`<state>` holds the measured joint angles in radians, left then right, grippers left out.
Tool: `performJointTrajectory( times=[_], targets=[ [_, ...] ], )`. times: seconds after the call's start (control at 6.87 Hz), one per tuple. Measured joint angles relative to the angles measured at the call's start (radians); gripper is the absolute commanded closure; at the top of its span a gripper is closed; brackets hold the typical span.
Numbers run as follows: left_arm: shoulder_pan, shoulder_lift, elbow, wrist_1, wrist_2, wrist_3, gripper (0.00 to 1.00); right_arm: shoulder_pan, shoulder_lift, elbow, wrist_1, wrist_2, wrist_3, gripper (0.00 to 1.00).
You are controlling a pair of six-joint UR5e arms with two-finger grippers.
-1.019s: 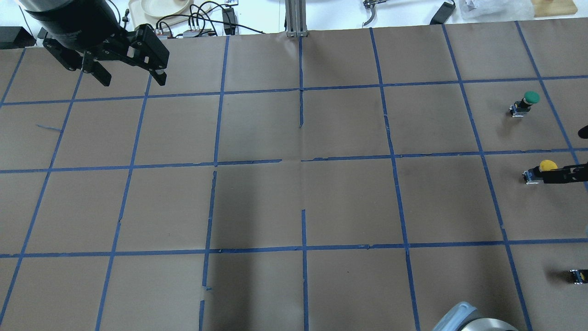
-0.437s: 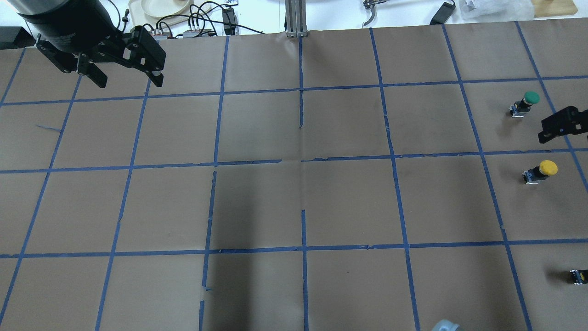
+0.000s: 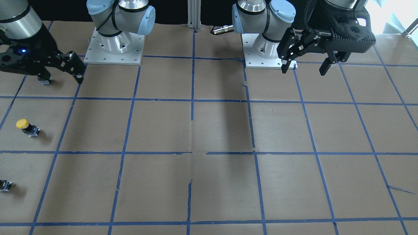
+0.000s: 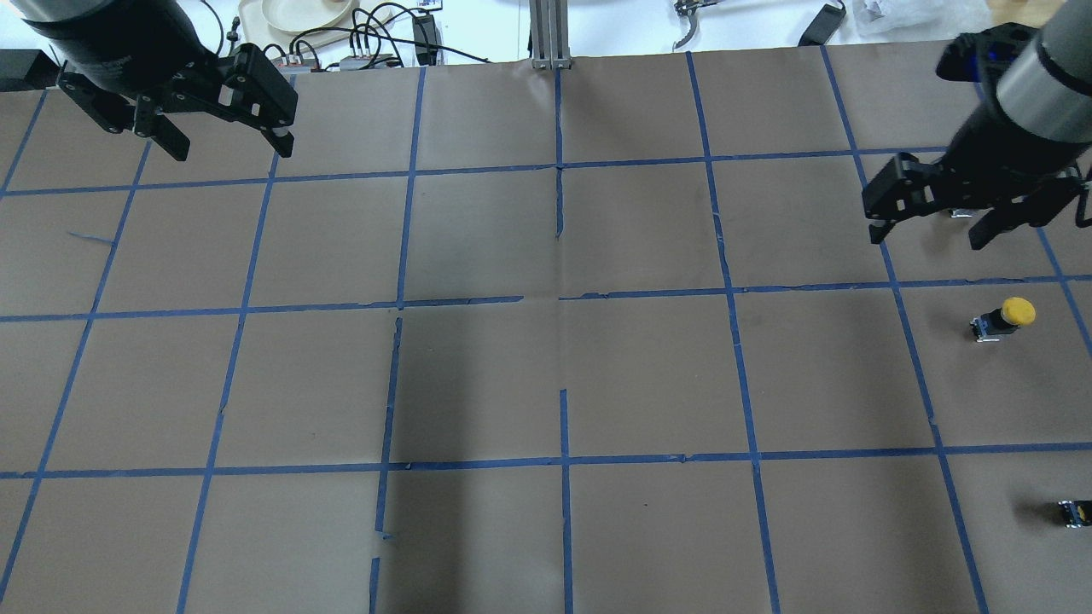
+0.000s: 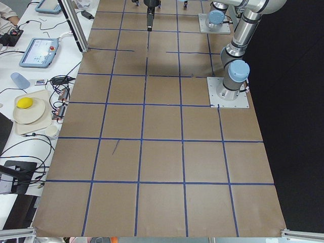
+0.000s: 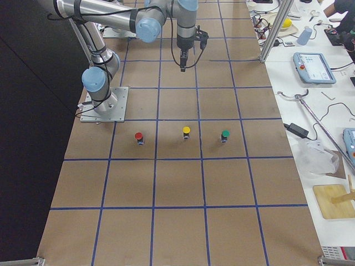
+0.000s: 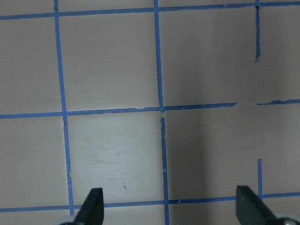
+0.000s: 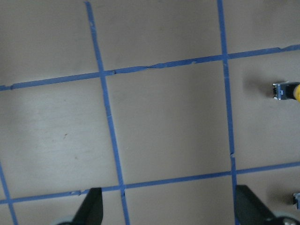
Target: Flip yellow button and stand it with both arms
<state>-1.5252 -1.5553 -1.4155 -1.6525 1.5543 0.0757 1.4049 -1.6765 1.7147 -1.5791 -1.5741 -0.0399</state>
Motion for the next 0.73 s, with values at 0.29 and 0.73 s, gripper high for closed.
performJointTrajectory(
  times=[0.29,0.73],
  targets=[
    [0.002,0.0,-0.008,0.005,-0.002,0.005,0.0,0.158,0.015,-0.076,0.096,0.016,0.125,0.0],
    [0.003,-0.01,-0.007,0.005,-0.002,-0.001,0.0,0.186,0.016,-0.086,0.13,0.029,0.128,0.0]
  ],
)
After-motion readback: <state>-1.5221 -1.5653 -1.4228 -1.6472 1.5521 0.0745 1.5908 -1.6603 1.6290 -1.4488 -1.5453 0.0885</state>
